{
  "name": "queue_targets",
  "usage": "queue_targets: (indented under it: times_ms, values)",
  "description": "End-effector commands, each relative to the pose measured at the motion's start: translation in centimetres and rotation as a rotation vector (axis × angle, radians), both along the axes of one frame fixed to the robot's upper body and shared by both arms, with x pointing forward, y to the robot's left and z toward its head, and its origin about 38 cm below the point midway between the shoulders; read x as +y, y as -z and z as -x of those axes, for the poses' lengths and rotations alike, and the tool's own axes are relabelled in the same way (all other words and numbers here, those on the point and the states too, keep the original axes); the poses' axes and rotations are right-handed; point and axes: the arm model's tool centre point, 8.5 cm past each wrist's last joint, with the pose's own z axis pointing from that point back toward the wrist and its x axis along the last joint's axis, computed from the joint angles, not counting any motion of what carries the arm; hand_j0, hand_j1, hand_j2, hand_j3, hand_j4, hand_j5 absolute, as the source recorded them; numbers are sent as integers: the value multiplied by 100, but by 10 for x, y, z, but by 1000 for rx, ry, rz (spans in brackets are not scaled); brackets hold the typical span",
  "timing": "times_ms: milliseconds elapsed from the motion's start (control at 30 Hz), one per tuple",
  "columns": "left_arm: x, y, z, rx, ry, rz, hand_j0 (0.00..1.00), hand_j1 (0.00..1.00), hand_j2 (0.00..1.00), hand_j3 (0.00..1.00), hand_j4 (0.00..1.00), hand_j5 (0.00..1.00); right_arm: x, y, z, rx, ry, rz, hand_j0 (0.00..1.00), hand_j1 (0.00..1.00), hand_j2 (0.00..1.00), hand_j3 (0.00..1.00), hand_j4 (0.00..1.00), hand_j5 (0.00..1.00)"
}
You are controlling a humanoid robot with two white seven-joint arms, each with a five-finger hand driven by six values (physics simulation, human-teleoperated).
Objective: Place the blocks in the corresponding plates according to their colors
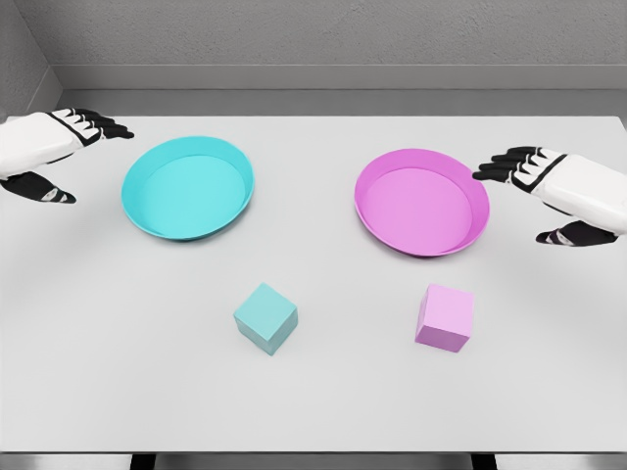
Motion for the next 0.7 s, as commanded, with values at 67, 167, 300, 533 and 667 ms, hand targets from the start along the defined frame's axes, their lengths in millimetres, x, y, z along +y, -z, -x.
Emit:
queue_targets:
  times_ms: [67, 167, 300, 533, 667]
  values:
    - [0, 0, 0, 3, 0, 1, 100, 100, 100, 100, 100, 100, 1, -1, 1, 0, -13, -2, 100, 100, 100, 100, 100, 100]
    - [-7, 1, 1, 5, 19, -4, 100, 100, 100, 100, 100, 100, 6, 1, 4, -1, -57, -11, 100, 100, 100, 100, 100, 100]
    - [-52, 14, 18, 28, 165, -40, 100, 100, 100, 100, 100, 100, 23, 10, 1, 74, -127, 76, 100, 100, 100, 100, 100, 100]
    - [-123, 43, 44, 26, 367, -114, 100, 100, 100, 100, 100, 100, 73, 51, 8, 192, -311, 97, 100, 100, 100, 100, 100, 100]
    - [-157, 54, 49, 3, 438, -114, 100, 100, 100, 100, 100, 100, 75, 49, 7, 220, -350, 185, 100, 100, 100, 100, 100, 100]
